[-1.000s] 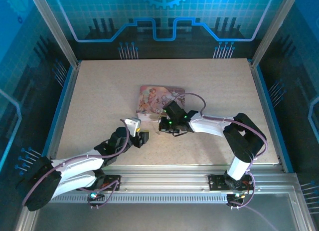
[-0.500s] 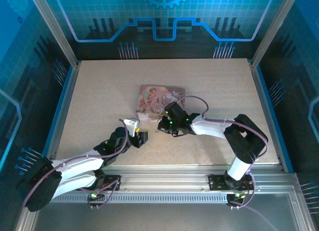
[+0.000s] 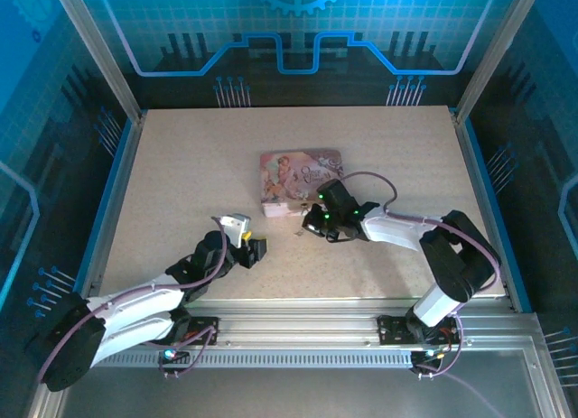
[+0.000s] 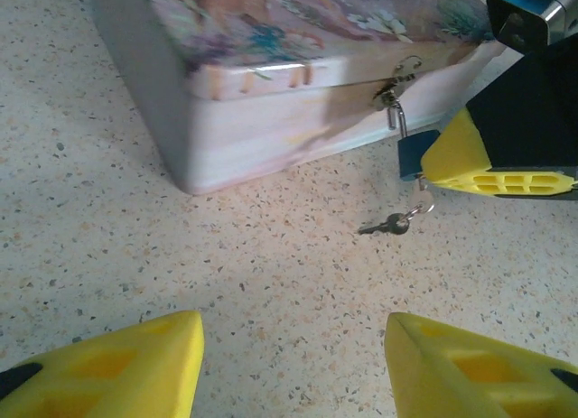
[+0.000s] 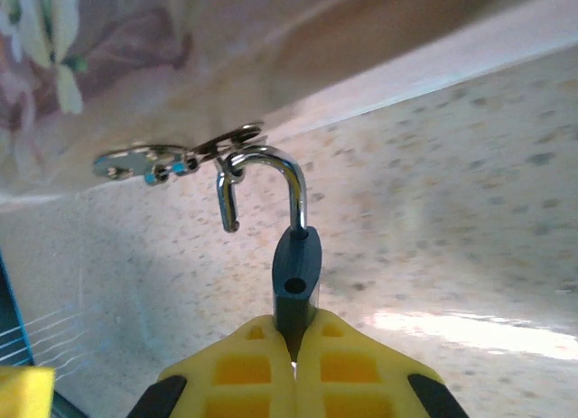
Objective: Unlock the padlock with the key
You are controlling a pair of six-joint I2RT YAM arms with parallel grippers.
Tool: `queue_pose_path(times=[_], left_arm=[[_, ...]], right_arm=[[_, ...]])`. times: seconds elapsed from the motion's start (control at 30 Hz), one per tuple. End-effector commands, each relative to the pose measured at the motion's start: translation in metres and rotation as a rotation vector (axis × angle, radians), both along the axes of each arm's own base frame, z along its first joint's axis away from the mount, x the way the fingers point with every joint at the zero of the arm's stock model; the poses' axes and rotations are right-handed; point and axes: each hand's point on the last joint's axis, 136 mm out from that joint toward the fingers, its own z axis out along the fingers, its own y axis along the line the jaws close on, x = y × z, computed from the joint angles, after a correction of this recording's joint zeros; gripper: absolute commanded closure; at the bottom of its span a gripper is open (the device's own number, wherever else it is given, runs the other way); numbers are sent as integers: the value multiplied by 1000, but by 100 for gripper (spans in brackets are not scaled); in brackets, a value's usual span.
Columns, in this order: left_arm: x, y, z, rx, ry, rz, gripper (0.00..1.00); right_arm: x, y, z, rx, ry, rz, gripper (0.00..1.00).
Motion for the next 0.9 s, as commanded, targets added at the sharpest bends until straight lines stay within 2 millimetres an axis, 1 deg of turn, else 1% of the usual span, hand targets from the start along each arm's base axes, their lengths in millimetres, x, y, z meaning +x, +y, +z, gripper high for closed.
queue_pose_path(times=[0.0, 0.23, 0.6, 0.87], left_arm=[[-4, 3, -6, -6, 23, -3, 44], [-4, 1, -4, -10, 26, -13, 44], [-3, -4, 0, -18, 33, -30, 44], [-2, -6, 0, -14, 36, -38, 44]], right_arm=[[-3, -16, 1, -22, 0, -1, 100], [-2, -20, 5, -27, -7, 26, 100], [-1, -29, 12, 8, -37, 15, 100], [2, -24, 13, 46, -44, 23, 100]])
